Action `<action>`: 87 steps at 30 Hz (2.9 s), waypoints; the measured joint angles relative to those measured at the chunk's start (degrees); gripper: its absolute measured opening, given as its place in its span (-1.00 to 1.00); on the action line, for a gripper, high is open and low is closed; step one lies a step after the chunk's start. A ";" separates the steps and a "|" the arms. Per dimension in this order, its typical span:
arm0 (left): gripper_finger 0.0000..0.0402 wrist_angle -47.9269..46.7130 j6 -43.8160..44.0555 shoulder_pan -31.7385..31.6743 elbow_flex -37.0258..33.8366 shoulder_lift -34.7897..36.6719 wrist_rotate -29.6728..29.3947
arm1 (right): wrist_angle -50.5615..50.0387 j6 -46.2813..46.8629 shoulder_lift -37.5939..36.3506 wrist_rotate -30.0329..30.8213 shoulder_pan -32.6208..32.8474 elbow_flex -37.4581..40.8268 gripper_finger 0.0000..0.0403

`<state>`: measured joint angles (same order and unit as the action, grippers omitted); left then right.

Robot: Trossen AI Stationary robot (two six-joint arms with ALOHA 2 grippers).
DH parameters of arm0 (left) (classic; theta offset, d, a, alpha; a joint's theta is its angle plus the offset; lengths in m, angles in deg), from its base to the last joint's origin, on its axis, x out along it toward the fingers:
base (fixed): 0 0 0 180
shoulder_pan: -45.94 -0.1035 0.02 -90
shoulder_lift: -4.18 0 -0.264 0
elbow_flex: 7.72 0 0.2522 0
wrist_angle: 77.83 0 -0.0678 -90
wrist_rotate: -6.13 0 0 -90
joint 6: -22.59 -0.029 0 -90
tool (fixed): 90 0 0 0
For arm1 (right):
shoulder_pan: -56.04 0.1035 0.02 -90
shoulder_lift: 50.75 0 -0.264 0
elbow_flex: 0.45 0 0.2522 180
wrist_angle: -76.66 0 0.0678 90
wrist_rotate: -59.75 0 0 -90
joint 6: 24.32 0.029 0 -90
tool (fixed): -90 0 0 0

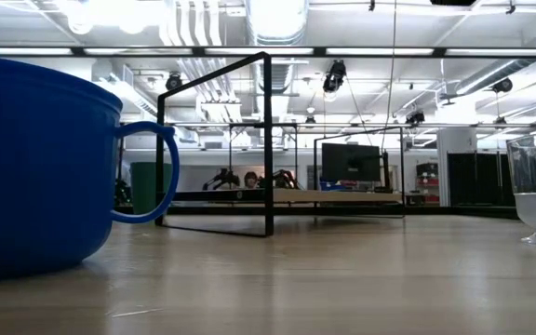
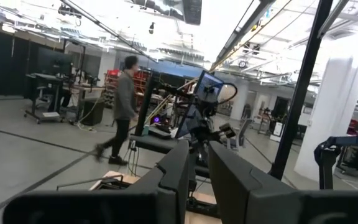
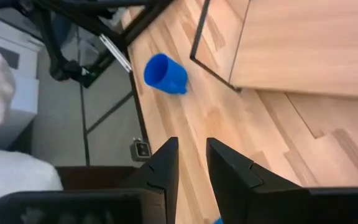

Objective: Stack small to large cups/mugs on shelf
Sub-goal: Put the transparent mug on the shelf

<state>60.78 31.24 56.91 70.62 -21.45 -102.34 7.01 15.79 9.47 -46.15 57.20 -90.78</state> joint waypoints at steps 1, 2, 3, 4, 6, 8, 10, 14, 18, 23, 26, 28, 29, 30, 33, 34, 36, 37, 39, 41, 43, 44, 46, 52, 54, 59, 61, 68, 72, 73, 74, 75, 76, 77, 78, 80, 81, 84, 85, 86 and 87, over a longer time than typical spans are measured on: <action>-0.76 0.02 0.00 0.00 -0.10 0.22 0.01 | -0.36 -0.02 0.58 -0.02 0.01 0.03 -0.62; -0.76 0.02 0.00 0.01 -0.22 0.47 0.01 | -1.03 -0.04 1.18 -0.08 0.01 0.04 -0.62; -0.76 -0.06 -0.02 -0.01 -0.38 0.73 0.01 | -1.76 -0.04 1.80 -0.11 0.01 0.09 -0.62; -0.76 -0.03 -0.02 0.00 -0.46 0.96 0.01 | -2.62 -0.04 2.41 -0.10 0.01 0.09 -0.62; -0.76 0.03 -0.02 -0.01 -0.61 1.33 0.01 | -4.48 -0.06 3.60 -0.09 0.01 0.12 -0.62; -0.76 -0.01 -0.02 0.00 -0.87 1.62 0.01 | -7.06 -0.08 4.57 -0.09 0.01 0.13 -0.62; -0.76 0.01 -0.02 -0.01 -1.11 1.84 0.01 | -10.02 -0.11 5.65 -0.13 0.01 0.19 -0.62; -0.76 -0.01 -0.04 0.00 -1.23 1.85 0.01 | -16.55 -0.25 7.97 -0.11 0.01 0.29 -0.62; -0.76 -0.14 -0.07 0.00 -1.23 1.80 0.03 | -21.34 -0.23 10.24 -0.06 -0.04 0.56 -0.62; -0.76 -0.42 -0.07 0.01 -1.25 1.82 0.06 | -25.38 -0.25 13.26 0.74 -0.04 1.25 -0.62; -0.76 -0.43 -0.07 0.01 -1.25 1.82 0.06 | -28.47 -0.28 15.05 0.82 -0.04 1.92 -0.62; -0.76 -0.42 -0.09 0.00 -1.25 1.82 0.08 | -30.60 -0.27 16.26 0.90 -0.04 2.10 -0.62; -0.76 -0.41 -0.10 0.01 -1.25 1.82 0.08 | -31.60 -0.28 16.85 0.92 -0.04 2.13 -0.62; -0.76 -0.41 -0.11 0.01 -1.23 1.82 0.08 | -32.45 -0.26 17.35 0.90 -0.04 2.13 -0.62; -0.76 -0.41 -0.11 0.00 -1.24 1.82 0.10 | -33.61 -0.28 18.71 0.91 -0.04 2.13 -0.62; -0.76 -0.41 -0.10 0.00 -1.23 1.82 0.16 | -33.86 -0.25 19.18 0.87 0.00 2.13 -0.62; -0.76 -0.41 -0.11 0.01 -1.23 1.84 0.19 | -34.13 -0.25 19.83 0.59 0.16 2.13 -0.62; -0.76 -0.41 -0.10 0.01 -1.24 1.84 0.21 | -33.98 -0.25 20.04 0.59 0.38 2.13 -0.62; -0.76 -0.41 -0.09 -0.01 -1.25 1.84 0.21 | -33.90 -0.94 20.42 0.76 0.51 2.13 -0.62; -0.76 -0.41 -0.09 0.01 -1.25 1.84 0.21 | -33.76 -0.98 20.70 0.75 0.50 2.13 -0.62; -0.76 -0.41 -0.08 -0.01 -1.24 1.84 0.22 | -33.69 0.03 20.99 0.81 0.44 2.13 -0.62; -0.76 -0.41 -0.07 0.00 -1.24 1.84 0.23 | -33.58 0.14 21.04 0.93 0.44 2.13 -0.62; -0.76 -0.38 -0.07 -0.01 -1.23 1.84 0.23 | -32.91 -0.01 21.03 0.94 0.44 2.13 -0.62; -0.76 -0.12 -0.07 0.00 -1.18 1.84 0.22 | -31.66 -0.01 20.86 0.93 0.44 2.13 -0.62; -0.76 0.03 -0.07 -0.01 -1.18 1.84 0.21 | -31.49 -0.01 20.86 0.92 0.44 2.13 -0.62; -0.76 -0.04 -0.07 0.00 -1.18 1.84 0.21 | -30.88 -0.02 20.84 0.93 0.44 2.13 -0.62; -0.76 -0.21 -0.07 -0.01 -1.18 1.84 0.21 | -30.36 -0.04 20.84 0.94 0.44 2.13 -0.62; -0.76 -0.36 -0.07 0.01 -1.18 1.84 0.21 | -28.53 -0.06 20.84 0.94 0.34 2.13 -0.62; -0.76 -0.37 -0.07 -0.01 -1.20 1.84 0.21 | -28.55 -0.12 20.84 1.20 0.34 2.13 -0.62; -0.76 -0.37 -0.07 0.01 -1.20 1.84 0.21 | -28.51 -0.16 20.82 1.70 0.34 2.13 -0.62; -0.76 -0.36 -0.07 0.00 -1.20 1.84 0.22 | -28.23 -0.16 20.82 2.14 0.34 2.13 -0.62; -0.76 -0.36 -0.07 0.00 -1.20 1.84 0.21 | -27.47 -0.16 20.83 2.38 0.34 2.13 -0.62; -0.76 -0.36 -0.07 0.00 -1.20 1.84 0.21 | -26.37 -0.19 20.84 2.46 0.34 2.13 -0.62; -0.76 -0.36 -0.07 0.00 -1.20 1.84 0.21 | -25.59 -0.25 20.84 2.76 0.34 2.12 -0.62; -0.76 -0.36 -0.07 0.00 -1.20 1.84 0.21 | -25.19 -0.16 20.84 3.60 0.34 2.12 -0.62; -0.76 -0.36 -0.07 -0.01 -1.20 1.84 0.21 | -23.96 0.38 20.84 4.31 0.34 2.10 -0.62; -0.76 -0.36 -0.07 0.01 -1.20 1.84 0.21 | -23.58 0.00 20.84 4.37 0.34 2.06 -0.62; -0.76 -0.36 -0.04 0.01 -1.20 1.84 0.21 | -24.81 -0.27 20.86 5.49 0.34 2.06 -0.62; -0.76 -0.36 -0.04 0.01 -1.20 1.84 0.21 | -25.06 0.60 20.85 6.68 0.34 2.06 -0.62; -0.76 -0.35 -0.04 -0.01 -1.20 1.84 0.21 | -24.99 1.48 20.84 7.91 0.41 2.06 -0.61; -0.76 -0.36 -0.04 0.01 -1.20 1.84 0.21 | -24.90 2.31 20.84 8.60 0.44 2.06 -0.59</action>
<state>60.42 31.19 56.92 69.42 -19.61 -102.13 -17.90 18.10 30.31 -37.55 57.65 -88.71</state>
